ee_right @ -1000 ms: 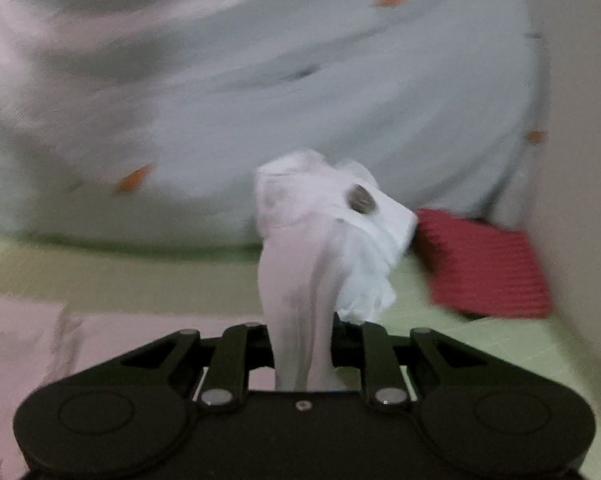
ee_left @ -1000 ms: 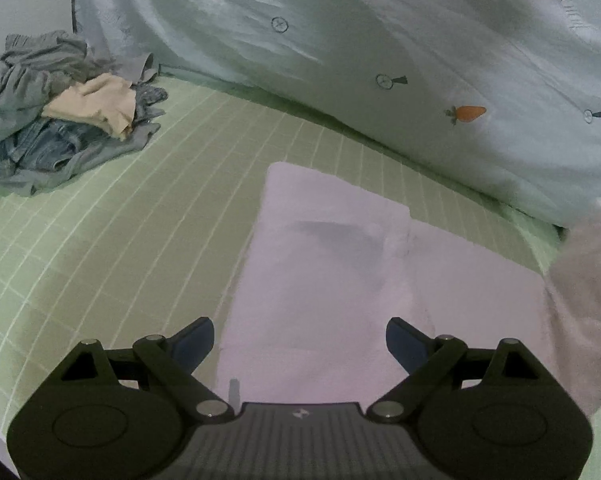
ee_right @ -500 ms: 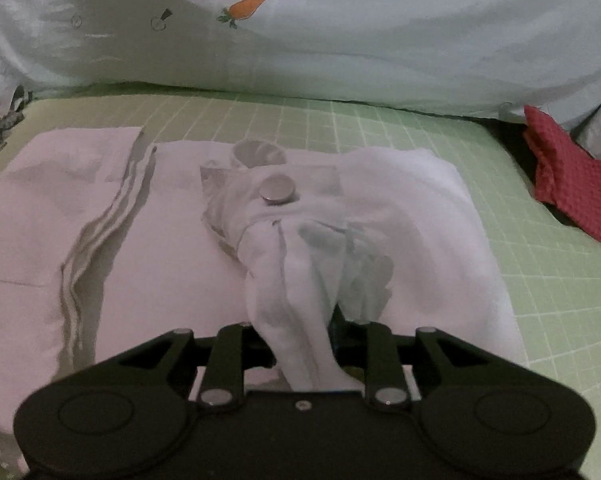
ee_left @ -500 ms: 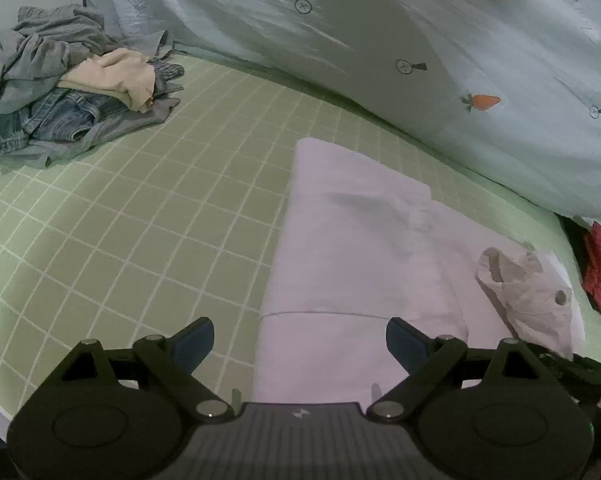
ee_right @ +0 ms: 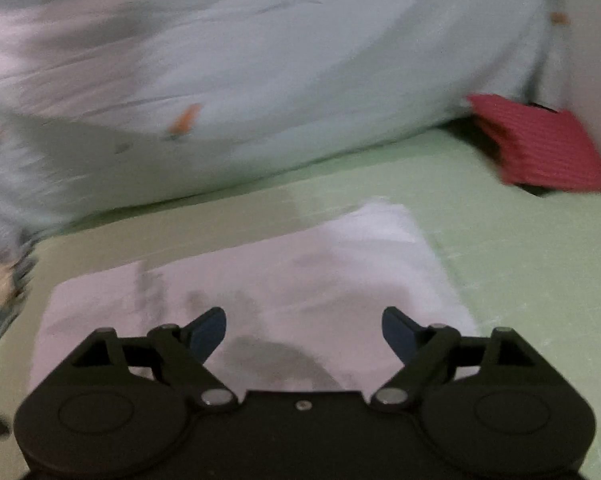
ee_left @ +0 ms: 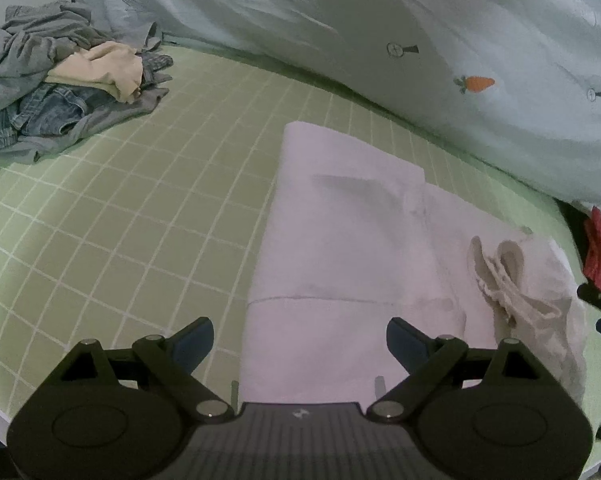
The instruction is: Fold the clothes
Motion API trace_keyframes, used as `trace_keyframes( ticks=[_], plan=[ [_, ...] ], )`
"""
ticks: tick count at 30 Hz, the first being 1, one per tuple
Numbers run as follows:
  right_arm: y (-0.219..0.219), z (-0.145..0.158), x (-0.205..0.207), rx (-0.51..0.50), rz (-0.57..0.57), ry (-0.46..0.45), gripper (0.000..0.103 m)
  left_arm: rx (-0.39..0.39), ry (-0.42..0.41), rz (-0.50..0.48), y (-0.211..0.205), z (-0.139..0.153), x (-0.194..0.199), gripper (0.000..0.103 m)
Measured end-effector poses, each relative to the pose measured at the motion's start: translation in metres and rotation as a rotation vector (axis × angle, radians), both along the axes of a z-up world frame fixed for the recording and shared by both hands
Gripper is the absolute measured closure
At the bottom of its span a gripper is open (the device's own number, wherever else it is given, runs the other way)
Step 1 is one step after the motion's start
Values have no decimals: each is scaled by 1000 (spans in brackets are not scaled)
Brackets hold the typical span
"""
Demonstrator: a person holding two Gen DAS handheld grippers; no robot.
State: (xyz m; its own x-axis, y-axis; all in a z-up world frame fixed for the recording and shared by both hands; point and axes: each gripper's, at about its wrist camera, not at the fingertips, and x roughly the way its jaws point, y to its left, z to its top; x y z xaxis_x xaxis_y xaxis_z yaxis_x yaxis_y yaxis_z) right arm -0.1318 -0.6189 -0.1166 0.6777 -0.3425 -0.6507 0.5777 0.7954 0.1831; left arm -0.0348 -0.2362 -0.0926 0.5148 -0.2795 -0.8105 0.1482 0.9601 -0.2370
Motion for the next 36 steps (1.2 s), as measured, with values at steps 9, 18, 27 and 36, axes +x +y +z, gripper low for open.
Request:
trace_keyframes(
  ticks=[9,18,27,36],
  plan=[
    [16,-59,24,3,45,172,13,34,53,62,18,-10,5,10],
    [46,-60,14,-95,84,234,12,82,101,39,21,-32,28,10],
    [54,-39,-11,-150,-23,257,7,18,132,-55,7,-50,51,11],
    [45,-44,-40,-124,-124,299,7,-44,161,-71,-4,-54,68,32]
  ],
)
